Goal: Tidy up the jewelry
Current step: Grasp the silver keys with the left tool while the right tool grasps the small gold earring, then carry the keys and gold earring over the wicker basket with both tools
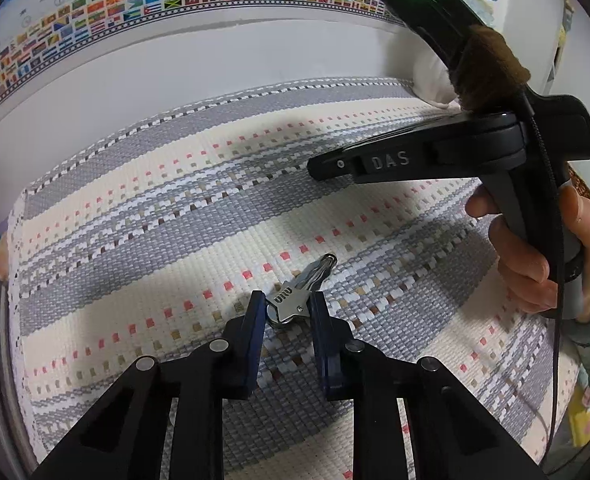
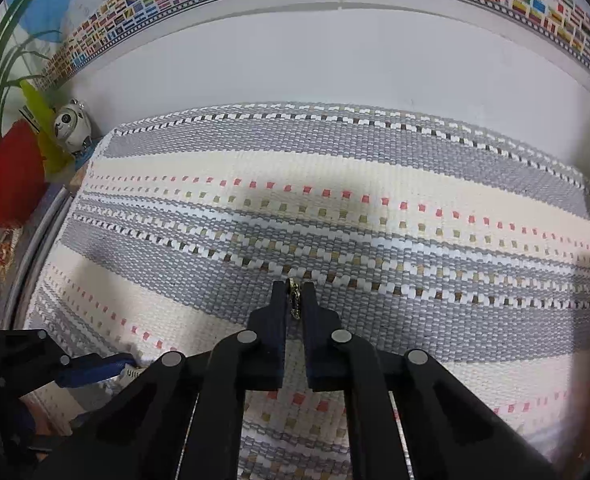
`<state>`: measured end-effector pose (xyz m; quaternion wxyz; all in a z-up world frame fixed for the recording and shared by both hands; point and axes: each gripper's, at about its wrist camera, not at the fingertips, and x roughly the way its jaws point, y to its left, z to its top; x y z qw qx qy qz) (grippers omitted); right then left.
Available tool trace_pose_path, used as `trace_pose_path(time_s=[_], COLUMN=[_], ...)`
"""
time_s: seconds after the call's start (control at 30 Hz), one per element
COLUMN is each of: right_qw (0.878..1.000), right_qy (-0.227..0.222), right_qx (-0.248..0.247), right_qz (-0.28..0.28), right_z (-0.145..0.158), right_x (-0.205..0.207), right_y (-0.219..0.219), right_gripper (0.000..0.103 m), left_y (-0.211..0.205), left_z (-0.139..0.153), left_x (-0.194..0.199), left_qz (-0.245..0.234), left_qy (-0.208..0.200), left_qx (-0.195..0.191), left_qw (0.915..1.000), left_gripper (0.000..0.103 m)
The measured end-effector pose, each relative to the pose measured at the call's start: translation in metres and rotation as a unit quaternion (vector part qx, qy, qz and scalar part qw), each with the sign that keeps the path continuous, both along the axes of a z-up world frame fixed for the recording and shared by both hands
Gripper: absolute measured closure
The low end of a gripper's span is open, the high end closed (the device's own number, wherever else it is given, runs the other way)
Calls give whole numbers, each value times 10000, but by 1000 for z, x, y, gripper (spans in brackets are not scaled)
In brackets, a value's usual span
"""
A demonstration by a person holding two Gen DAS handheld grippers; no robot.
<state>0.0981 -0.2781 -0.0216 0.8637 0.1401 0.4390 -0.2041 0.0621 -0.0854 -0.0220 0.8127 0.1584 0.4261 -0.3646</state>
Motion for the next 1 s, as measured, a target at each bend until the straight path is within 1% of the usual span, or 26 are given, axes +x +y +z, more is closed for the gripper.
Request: trace_pose_path(time_s=[0.23,0.3,0.4,0.5,0.6,0.67,0.73,0.8,0.9,1.0], right_qw=[9990,9986,9983,9981,9985,9988,9992,9997,9998,9999], right_qy=[-239,-337,-434,-471,-409,-367,-315,-219,-117,-101], right_qx=[372,396,394,395,337,280,181,56,98,15], right_qz=[9,12,27,29,125,163,184,135,85,35], right_z=[5,9,13,14,12,10,10,7,1,0], right_x=[-13,-17,-22,-25,-23,-18,-12,-7,-3,1], right_y=[-10,-11,-12,-13,-11,-6,-3,-1,-4,-5], right_gripper=[96,96,96,96,96,92,92,92,92,91], left_y=[9,11,12,13,14,15,15,17,18,17], left_z=[4,7,10,10,7,7,7,7,7,7], left_x=[1,0,-5,-5,-2,0,0,2,3,2], left_qz=[60,31,2,13,42,48,49,56,68,39], left_qy=[8,27,-51,-21,71,68,62,82,126,132], left_qx=[-116,-184,-184,-187,-188,-197,-215,-235,-252,-263], left_qw=[9999,9998,9998,9998,9998,9998,9997,9997,9996,9996], left_gripper=[81,81,81,81,81,81,81,81,81,81])
